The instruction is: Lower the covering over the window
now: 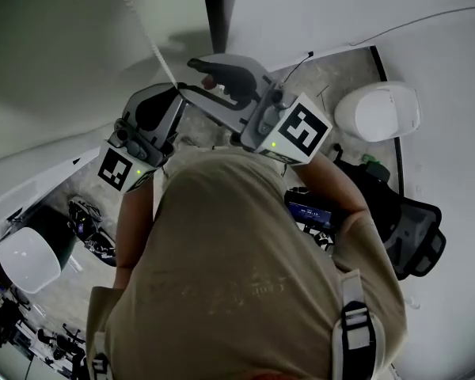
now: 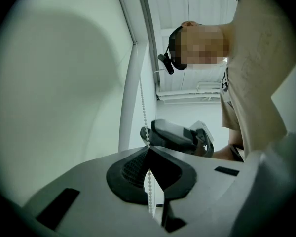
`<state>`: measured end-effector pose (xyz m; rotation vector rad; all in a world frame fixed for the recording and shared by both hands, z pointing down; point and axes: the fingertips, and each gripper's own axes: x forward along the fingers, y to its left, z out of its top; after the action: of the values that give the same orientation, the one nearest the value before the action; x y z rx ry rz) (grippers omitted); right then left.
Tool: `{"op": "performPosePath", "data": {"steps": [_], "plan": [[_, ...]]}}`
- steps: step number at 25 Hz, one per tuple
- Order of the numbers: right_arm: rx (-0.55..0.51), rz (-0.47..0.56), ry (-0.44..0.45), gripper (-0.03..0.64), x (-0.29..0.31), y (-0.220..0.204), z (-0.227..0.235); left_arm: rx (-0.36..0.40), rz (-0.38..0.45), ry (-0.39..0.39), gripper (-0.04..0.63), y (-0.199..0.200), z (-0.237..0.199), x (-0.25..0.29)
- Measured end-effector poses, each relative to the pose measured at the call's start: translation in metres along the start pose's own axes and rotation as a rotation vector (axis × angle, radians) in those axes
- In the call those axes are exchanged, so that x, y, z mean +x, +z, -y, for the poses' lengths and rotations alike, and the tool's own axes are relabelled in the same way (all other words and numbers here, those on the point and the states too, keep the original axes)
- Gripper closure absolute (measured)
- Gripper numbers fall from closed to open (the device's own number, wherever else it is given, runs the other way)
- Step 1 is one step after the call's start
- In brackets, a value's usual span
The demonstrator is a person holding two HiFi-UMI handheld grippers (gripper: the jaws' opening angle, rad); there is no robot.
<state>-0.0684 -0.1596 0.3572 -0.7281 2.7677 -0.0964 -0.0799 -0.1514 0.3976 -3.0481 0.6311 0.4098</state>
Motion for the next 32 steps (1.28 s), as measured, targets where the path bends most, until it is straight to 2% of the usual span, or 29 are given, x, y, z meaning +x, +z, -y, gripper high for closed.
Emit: {"op": "performPosePath", "data": {"steps": [2, 5, 8, 14, 18, 23, 24, 27, 28, 29, 30, 32], "plan": [[0.007, -0.008, 0.018, 0.485, 0.0, 0.006, -0.003, -0.02, -0.017, -0.01, 0.58, -0.012, 0.005, 0.009], [-0.023, -0.037, -0.026, 0.492, 0.004, 0.006, -0.007, -0.033, -0.033, -0.035, 0.58, -0.014, 0.014, 0.013], [-0.008, -0.041, -0.056, 0.526, 0.003, 0.0, -0.005, -0.039, -0.035, -0.065, 0.58, -0.013, 0.023, 0.012], [-0.024, -0.069, -0.136, 0.568, -0.001, -0.02, -0.002, -0.05, -0.131, -0.063, 0.58, -0.04, 0.021, 0.001], [-0.035, -0.016, -0.162, 0.568, -0.005, -0.008, 0.0, -0.065, -0.151, -0.063, 0.58, -0.043, 0.021, 0.005], [-0.046, -0.067, -0.124, 0.569, 0.016, -0.018, -0.018, -0.08, -0.167, -0.069, 0.58, -0.044, 0.018, -0.027], [-0.037, -0.082, -0.121, 0.598, 0.02, -0.019, -0.02, -0.094, -0.172, -0.071, 0.58, -0.044, 0.019, -0.03], [-0.018, -0.095, -0.156, 0.606, 0.007, -0.019, -0.006, -0.15, -0.136, -0.074, 0.578, -0.04, 0.023, -0.026], [-0.013, -0.098, -0.176, 0.607, -0.001, -0.023, 0.004, -0.174, -0.101, -0.067, 0.556, -0.034, 0.019, -0.028], [-0.001, -0.109, -0.191, 0.607, -0.008, -0.03, 0.013, -0.201, -0.064, -0.048, 0.462, -0.025, 0.013, -0.032], [0.013, -0.129, -0.197, 0.606, -0.013, -0.04, 0.018, -0.22, -0.033, -0.021, 0.434, -0.013, 0.006, -0.036], [0.044, -0.17, -0.188, 0.607, -0.017, -0.06, 0.018, -0.206, -0.003, 0.004, 0.434, 0.013, -0.003, -0.031]]}}
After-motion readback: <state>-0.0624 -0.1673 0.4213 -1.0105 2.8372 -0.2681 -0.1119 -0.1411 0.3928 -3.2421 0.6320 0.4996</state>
